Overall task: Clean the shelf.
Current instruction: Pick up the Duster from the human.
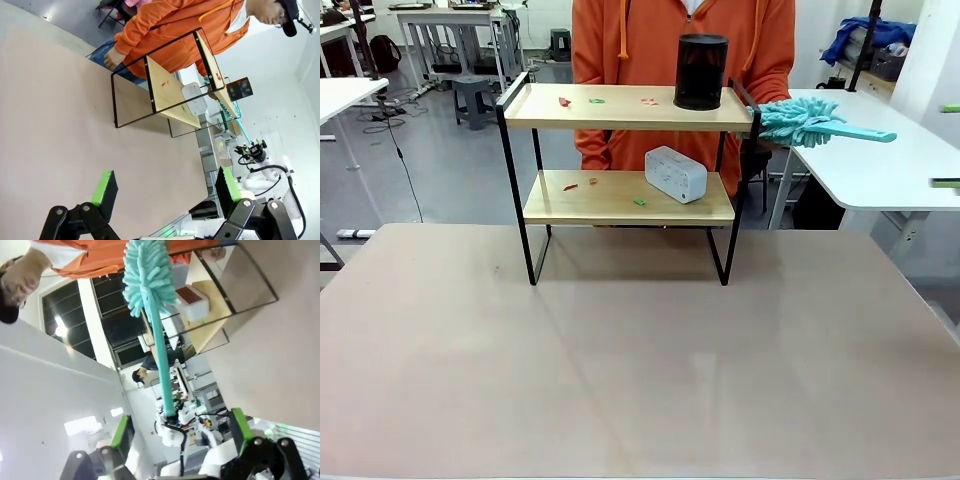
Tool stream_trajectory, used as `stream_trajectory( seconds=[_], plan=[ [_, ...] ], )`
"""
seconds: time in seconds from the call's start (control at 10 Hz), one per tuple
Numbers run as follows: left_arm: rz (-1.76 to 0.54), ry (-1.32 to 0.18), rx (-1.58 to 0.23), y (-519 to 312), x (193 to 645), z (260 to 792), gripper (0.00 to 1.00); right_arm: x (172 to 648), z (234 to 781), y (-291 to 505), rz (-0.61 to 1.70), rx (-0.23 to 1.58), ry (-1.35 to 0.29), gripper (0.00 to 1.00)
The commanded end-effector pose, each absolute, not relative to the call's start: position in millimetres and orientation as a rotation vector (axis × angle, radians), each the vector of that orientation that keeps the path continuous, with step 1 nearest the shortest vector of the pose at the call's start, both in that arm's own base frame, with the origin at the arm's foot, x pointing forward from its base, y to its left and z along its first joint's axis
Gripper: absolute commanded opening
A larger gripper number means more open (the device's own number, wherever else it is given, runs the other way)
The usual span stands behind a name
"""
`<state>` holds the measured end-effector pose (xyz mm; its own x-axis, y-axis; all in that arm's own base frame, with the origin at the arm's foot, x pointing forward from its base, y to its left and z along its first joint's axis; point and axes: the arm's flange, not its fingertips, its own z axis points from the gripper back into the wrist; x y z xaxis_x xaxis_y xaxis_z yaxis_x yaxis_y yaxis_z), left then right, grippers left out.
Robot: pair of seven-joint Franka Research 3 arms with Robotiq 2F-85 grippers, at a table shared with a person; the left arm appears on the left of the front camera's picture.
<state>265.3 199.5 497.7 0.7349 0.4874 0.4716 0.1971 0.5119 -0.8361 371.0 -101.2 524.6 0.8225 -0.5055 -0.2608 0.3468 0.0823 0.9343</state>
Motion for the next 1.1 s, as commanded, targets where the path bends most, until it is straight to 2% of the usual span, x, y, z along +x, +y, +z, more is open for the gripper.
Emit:
stream_trajectory(
  seconds=[0.0,0.2,0.4,1.0],
  plan=[
    [0.178,-0.783,-1.053,199,266,499,1.0,418,531,-96,-0.719,1.415,-0.104,1.0],
    [0.178,-0.783,-1.053,199,266,499,1.0,449,530,-75,-0.696,1.406,-0.028,1.0],
    [0.178,-0.783,-1.053,199,266,499,1.0,460,523,-53,-0.664,1.34,0.009,1.0],
    [0.178,-0.783,-1.053,199,266,499,1.0,467,514,-36,-0.649,1.345,-0.062,1.0]
  ],
)
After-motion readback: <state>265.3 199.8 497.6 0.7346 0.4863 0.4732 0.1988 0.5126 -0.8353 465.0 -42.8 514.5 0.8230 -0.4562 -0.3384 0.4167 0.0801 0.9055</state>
